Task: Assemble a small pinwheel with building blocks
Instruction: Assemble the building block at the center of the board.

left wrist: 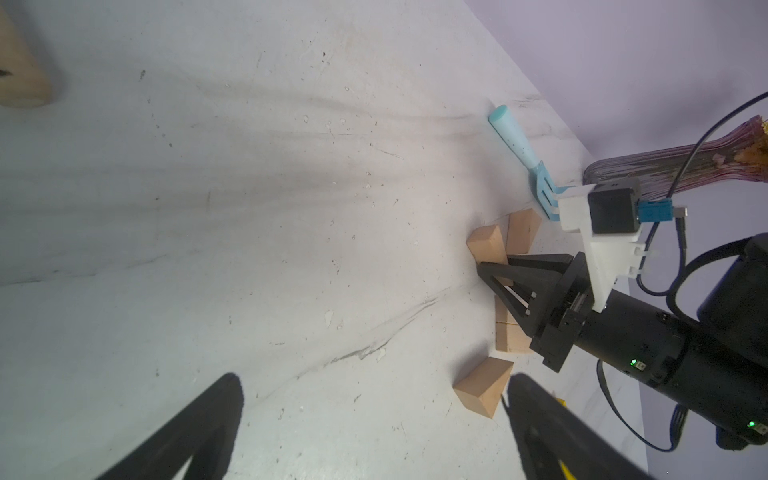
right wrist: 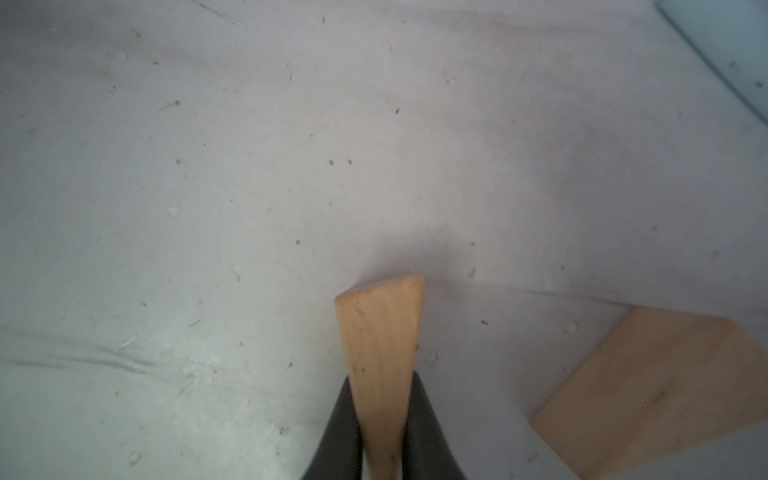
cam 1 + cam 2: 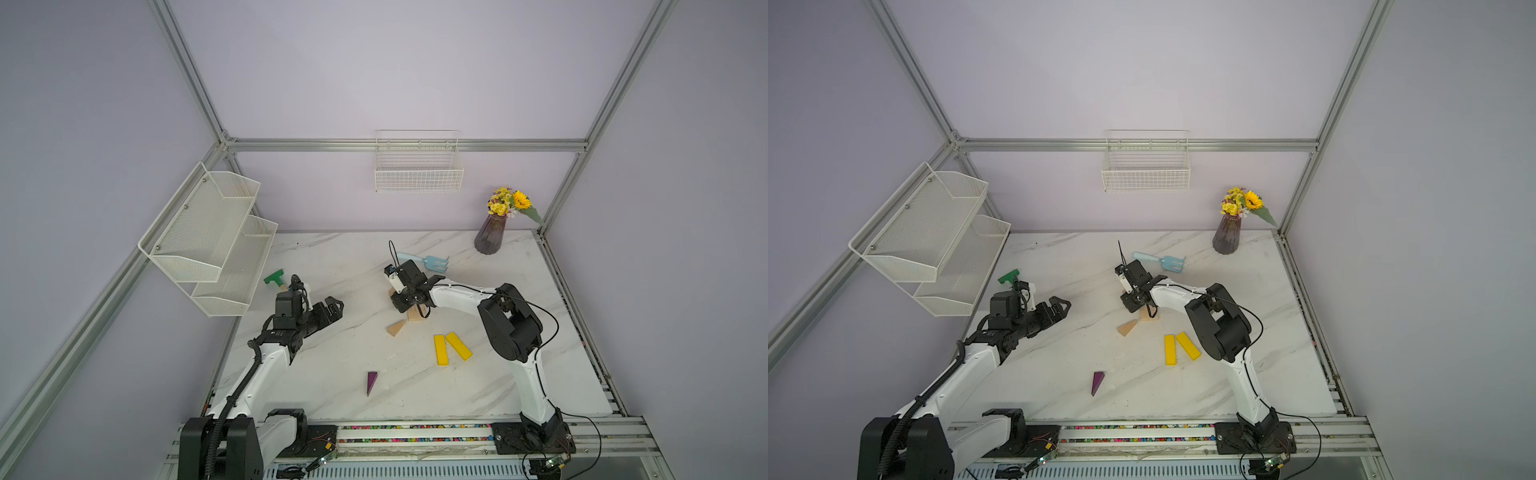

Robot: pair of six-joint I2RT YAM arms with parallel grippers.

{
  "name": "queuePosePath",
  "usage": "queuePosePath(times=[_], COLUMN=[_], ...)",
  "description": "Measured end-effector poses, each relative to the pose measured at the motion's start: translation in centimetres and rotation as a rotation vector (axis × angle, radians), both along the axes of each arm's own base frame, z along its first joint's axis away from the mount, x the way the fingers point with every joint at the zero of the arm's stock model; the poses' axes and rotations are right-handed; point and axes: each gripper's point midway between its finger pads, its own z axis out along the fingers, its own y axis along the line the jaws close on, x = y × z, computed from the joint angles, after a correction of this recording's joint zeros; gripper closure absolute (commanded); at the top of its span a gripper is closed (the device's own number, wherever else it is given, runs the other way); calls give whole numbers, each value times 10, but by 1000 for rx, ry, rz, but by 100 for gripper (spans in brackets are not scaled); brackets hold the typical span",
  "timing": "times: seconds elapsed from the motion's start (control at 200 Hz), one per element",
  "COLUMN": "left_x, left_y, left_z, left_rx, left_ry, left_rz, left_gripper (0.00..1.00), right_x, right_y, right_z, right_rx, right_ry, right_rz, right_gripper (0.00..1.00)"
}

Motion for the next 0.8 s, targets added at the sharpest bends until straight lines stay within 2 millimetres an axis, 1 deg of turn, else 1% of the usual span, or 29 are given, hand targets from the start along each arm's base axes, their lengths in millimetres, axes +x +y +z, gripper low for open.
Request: queuePosePath(times=[0.15,0.59,0.8], left_x=[0,0,0], left_y=[0,-1,-1], left_z=[0,0,0], left_rx=[-1,-2,-2], left_ry=[0,0,0], left_rz=[-1,-3,-3], left_gripper=[0,0,0], right_x=[0,0,0], right_y=[0,-3,-4], right_z=[0,0,0], right_rx=[0,-1,-2], right_ry=[0,3,4], right_rz=[0,-5,-6], right_gripper=[78,79,74])
